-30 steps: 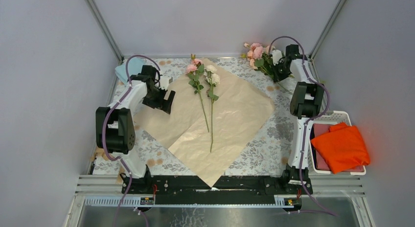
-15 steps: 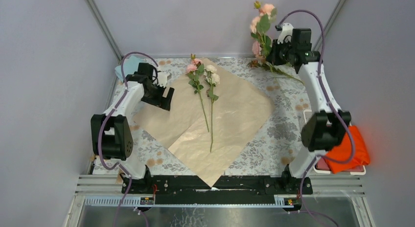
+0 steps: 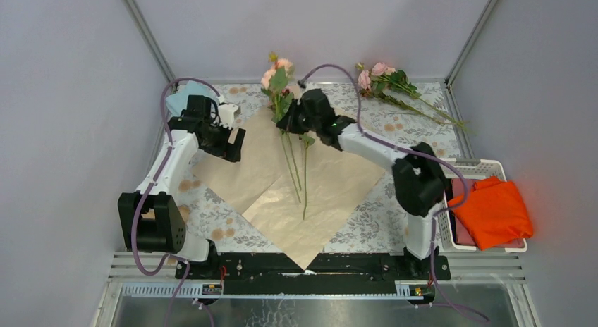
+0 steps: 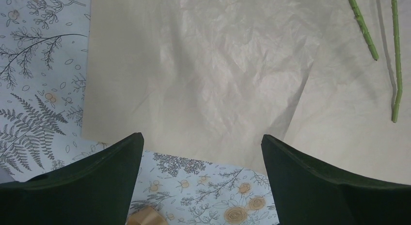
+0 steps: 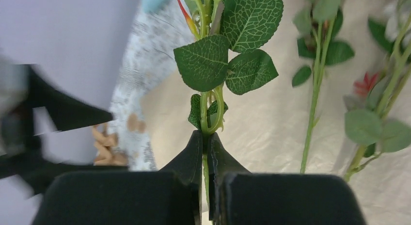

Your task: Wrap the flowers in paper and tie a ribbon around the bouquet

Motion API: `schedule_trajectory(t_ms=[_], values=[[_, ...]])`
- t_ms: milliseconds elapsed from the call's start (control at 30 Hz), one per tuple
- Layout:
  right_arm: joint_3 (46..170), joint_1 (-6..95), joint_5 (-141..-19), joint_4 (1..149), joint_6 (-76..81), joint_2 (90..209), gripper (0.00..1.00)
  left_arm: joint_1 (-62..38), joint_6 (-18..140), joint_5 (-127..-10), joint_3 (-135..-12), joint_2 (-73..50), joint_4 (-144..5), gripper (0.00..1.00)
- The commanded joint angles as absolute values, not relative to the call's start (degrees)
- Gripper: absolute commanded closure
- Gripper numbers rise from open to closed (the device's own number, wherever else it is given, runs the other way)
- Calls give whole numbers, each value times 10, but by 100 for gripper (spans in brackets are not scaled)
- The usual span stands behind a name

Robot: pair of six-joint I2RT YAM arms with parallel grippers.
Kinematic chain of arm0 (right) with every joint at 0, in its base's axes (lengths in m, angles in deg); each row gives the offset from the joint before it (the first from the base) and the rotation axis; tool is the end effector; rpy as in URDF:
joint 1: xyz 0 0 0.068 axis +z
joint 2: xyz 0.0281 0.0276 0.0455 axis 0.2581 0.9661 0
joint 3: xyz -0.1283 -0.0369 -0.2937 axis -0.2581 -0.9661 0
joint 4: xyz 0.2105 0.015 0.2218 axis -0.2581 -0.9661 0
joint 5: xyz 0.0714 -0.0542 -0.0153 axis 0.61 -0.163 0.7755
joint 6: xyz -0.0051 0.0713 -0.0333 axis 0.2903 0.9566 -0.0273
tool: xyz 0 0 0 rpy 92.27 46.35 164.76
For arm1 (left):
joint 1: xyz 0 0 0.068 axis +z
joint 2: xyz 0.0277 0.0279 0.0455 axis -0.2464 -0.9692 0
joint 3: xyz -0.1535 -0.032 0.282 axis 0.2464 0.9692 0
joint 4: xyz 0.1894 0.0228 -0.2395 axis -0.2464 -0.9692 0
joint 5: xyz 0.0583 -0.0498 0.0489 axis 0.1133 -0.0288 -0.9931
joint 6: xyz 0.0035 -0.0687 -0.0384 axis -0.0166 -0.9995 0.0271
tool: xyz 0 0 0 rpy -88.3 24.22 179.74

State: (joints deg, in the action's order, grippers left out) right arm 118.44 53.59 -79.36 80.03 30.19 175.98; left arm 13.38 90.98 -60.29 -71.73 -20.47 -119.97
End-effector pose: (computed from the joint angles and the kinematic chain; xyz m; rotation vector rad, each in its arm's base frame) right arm 0.4180 0.3464 0.3248 -0.1735 1.9790 0.9954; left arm 0.3496 -0.0244 0.2933 0.5342 2.5509 -0.2682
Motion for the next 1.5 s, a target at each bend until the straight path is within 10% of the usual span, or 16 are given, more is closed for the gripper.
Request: schedule_trajectory(t_ms=[0, 67, 200, 500, 833, 1000, 1467], values=[[1237, 553, -858, 812, 348, 1844, 100, 142, 923, -588, -705, -181, -1202, 1], [1277, 553, -871, 766, 312, 1883, 98, 142, 924, -583, -703, -177, -1203, 1], [1481, 535, -837, 517, 177, 1965, 40, 142, 924, -581, -700, -176, -1202, 1], [1416, 344, -858, 414, -183, 1824, 9, 142, 926, -586, -696, -185, -1200, 1], [1622, 96, -879, 328, -288, 2032, 13, 142, 923, -609, -713, -226, -1200, 1], [1652, 85, -879, 401, -321, 2093, 1, 142, 924, -617, -719, -256, -1202, 1], [1769, 80, -768, 444, -243, 2231, 4, 142, 921, -639, -735, -324, -1203, 1]])
